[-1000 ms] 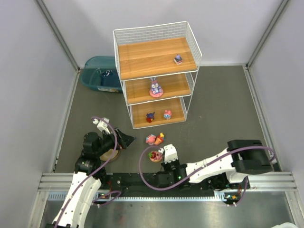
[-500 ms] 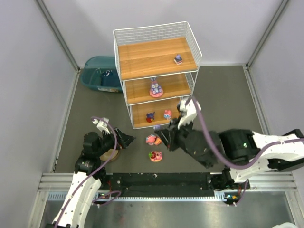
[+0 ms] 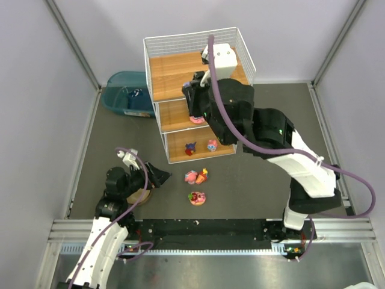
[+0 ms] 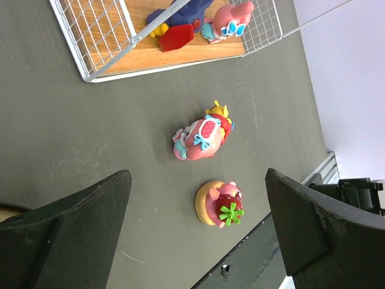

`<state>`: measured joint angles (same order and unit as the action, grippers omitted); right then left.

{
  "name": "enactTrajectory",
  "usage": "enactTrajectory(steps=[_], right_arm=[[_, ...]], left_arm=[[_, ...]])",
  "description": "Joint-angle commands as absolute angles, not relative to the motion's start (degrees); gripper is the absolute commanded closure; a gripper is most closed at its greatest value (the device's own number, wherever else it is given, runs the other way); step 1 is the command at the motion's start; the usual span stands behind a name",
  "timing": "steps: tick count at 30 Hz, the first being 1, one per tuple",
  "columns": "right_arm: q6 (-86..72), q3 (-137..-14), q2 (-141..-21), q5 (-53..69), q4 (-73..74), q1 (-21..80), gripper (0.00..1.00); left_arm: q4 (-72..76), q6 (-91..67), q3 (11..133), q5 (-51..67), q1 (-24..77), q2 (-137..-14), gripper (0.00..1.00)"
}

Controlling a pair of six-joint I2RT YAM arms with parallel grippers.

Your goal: Place and organize the plastic toys onto the shelf

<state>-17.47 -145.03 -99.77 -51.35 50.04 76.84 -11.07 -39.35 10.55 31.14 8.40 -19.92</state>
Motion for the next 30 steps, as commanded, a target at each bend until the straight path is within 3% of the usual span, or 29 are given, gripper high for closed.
enactTrajectory(steps=[1, 20, 30], right_arm=[[-13.71, -147.57, -101.77, -47.81, 48.52, 73.66, 1.0], [-3.87, -147.48, -110.92, -50.1, 35.07, 68.65, 1.0], [-5.71, -141.52, -111.1, -49.57, 34.28, 65.48, 1.0]], left_arm=[[-7.38, -40.08, 9.32, 32.17, 8.53, -20.04, 0.01], [-6.59, -40.17, 8.79, 32.43, 8.53, -20.83, 0.01], [-6.24, -39.55, 8.88, 32.26, 8.53, -22.06, 0.01]])
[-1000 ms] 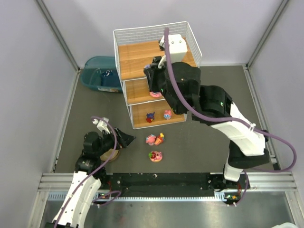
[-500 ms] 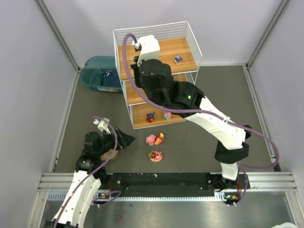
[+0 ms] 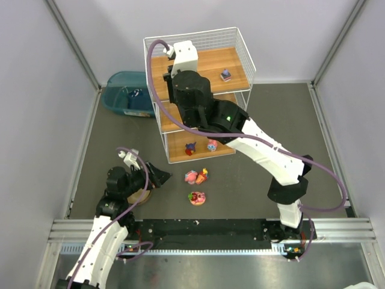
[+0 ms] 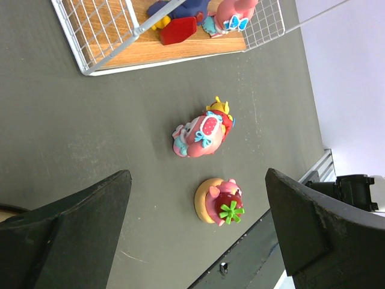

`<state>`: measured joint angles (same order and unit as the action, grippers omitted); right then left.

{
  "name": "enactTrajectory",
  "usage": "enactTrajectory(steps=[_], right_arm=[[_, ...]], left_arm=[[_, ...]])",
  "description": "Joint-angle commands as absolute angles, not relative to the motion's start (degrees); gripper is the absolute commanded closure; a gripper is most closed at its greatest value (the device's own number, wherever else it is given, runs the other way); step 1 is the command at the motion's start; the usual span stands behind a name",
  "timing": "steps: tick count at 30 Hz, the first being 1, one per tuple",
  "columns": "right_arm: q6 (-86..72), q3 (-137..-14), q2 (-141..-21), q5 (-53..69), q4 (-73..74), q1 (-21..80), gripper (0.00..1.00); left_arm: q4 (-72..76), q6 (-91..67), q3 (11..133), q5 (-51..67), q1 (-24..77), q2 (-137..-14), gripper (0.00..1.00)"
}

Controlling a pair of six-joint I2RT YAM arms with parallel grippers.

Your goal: Place and organize the plastic toys onto the shelf

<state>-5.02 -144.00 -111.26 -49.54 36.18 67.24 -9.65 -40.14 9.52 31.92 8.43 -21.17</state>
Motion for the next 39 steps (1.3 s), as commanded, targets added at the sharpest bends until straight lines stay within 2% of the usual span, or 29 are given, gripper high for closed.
enactTrajectory(steps=[1, 6, 19, 21, 25, 39], right_arm=[[-5.97, -140.98, -110.83, -49.22, 34.28, 65.22, 1.0], [-9.22, -137.64, -110.21, -45.79, 34.28, 63.55, 1.0], [-9.4, -134.03, -110.39, -45.88, 34.28, 63.19, 1.0], [-9.14, -133.42, -110.13, -45.97, 34.37, 63.19, 0.95], [-9.32, -132.8, -109.6, -45.79, 34.37, 63.19, 0.78], [-9.93, -131.48, -108.55, -45.44, 34.37, 63.19, 0.55]], left_arm=[[-6.15, -39.46, 8.79, 32.17, 8.53, -21.97, 0.01], [-5.54, -39.55, 8.53, 31.99, 8.53, -22.32, 0.01], [-5.54, -39.29, 8.26, 31.82, 8.53, -22.59, 0.01], [-5.45, -39.37, 8.26, 31.82, 8.53, -22.67, 0.01], [-5.27, -39.38, 8.35, 31.9, 8.53, -22.76, 0.01], [-5.36, -39.46, 8.53, 31.9, 8.53, -22.76, 0.01]])
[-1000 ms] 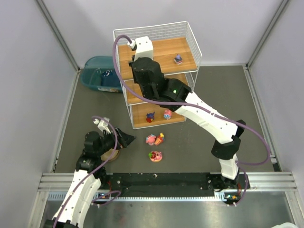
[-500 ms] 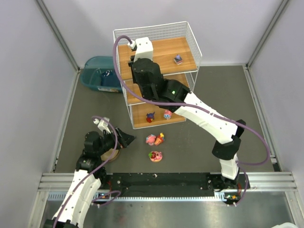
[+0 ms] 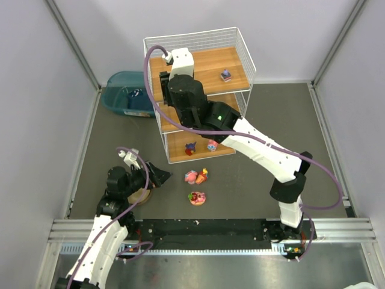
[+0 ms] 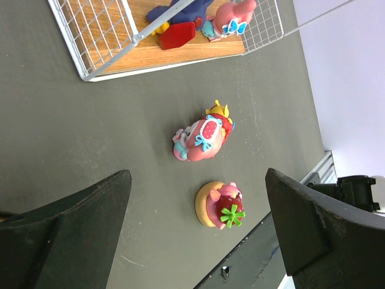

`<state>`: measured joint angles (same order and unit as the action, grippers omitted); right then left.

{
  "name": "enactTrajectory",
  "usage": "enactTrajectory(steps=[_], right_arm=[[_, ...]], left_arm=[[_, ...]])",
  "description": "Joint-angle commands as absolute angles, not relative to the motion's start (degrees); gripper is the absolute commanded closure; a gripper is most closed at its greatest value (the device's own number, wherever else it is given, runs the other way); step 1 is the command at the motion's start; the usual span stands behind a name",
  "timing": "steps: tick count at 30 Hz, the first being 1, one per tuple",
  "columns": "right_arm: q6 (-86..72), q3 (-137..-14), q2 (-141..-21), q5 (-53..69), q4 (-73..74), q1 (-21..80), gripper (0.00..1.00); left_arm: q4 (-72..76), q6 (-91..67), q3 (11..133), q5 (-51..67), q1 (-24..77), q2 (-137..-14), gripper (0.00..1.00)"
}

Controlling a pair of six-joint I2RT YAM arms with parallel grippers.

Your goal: Place and organize the plastic toys onto the shelf

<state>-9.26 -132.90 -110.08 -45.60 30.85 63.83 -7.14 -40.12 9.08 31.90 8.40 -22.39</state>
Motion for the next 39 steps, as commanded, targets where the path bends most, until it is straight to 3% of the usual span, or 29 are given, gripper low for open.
enactTrajectory(steps=[1, 12, 22, 31, 39], right_arm=[[-9.84, -131.48, -108.46, -45.44, 34.37, 63.19, 0.52], [-9.67, -135.44, -104.42, -40.08, 32.96, 63.19, 0.38], [-7.74, -134.04, -95.81, -36.12, 27.25, 63.28, 0.37], [-6.59, -126.13, -88.08, -35.95, 24.0, 63.37, 0.36], [5.87, -106.28, -76.56, -39.62, 15.04, 72.39, 0.36]], left_arm=[[-5.36, -39.55, 8.53, 31.82, 8.53, -22.76, 0.01], [-5.1, -39.2, 9.14, 31.73, 8.53, -23.2, 0.01], [-5.1, -39.55, 9.14, 31.64, 8.53, -23.38, 0.01], [-5.18, -39.29, 9.49, 31.73, 8.53, -23.73, 0.01], [-5.36, -38.85, 9.67, 31.46, 8.53, -24.43, 0.01]])
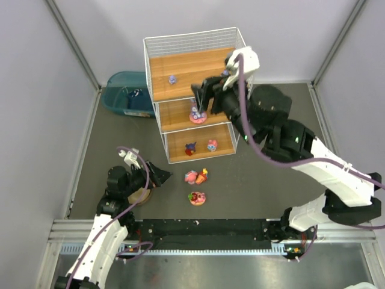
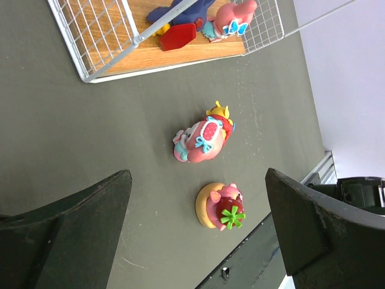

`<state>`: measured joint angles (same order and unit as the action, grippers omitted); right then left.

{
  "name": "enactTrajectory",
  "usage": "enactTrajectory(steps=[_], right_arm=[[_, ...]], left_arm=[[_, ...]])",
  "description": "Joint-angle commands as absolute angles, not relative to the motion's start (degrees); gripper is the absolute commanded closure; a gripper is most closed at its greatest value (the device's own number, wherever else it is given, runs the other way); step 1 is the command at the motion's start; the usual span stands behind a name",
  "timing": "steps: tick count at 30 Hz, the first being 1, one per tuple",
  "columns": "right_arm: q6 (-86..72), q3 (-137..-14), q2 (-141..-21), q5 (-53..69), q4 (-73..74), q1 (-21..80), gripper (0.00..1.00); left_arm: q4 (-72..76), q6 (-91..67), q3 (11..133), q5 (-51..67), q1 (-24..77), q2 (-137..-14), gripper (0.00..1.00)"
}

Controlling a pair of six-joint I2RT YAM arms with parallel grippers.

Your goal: Place and organize the plastic toys onto the shelf

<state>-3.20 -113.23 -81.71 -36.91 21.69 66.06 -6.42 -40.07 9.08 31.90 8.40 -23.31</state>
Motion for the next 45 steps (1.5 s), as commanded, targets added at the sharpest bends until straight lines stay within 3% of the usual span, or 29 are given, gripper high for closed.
enactTrajectory(steps=[1, 6, 12, 16, 21, 27, 32, 45], right_arm=[[9.37, -101.91, -75.42, -42.77, 13.99, 73.81, 0.36], [7.75, -88.79, -66.02, -48.34, 11.69, 79.27, 0.36], [-10.35, -67.26, -55.74, -49.75, 15.37, 79.54, 0.37], [-26.84, -53.48, -53.88, -44.86, 17.41, 79.37, 0.36], [-35.24, -47.47, -60.1, -37.1, 16.79, 79.37, 0.36], [-24.64, -42.2, -69.08, -22.09, 4.36, 79.37, 0.3], [-11.96, -35.86, -73.02, -3.71, -5.35, 77.09, 0.2], [4.3, -33.05, -75.85, -1.06, -12.13, 71.11, 0.13]], left_arm=[[-5.36, -38.85, 9.75, 31.38, 8.53, -24.43, 0.01], [-5.27, -38.32, 9.67, 31.2, 8.53, -25.22, 0.01], [-5.36, -37.88, 9.49, 31.2, 8.53, -25.58, 0.01], [-5.01, -37.53, 9.05, 30.85, 8.53, -26.02, 0.01], [-5.01, -37.62, 8.79, 30.76, 8.53, -26.54, 0.01], [-5.19, -37.44, 8.79, 30.85, 8.53, -26.45, 0.01], [-5.19, -37.53, 8.96, 31.03, 8.53, -26.37, 0.01], [-5.71, -37.09, 9.49, 30.5, 8.53, -26.72, 0.01]])
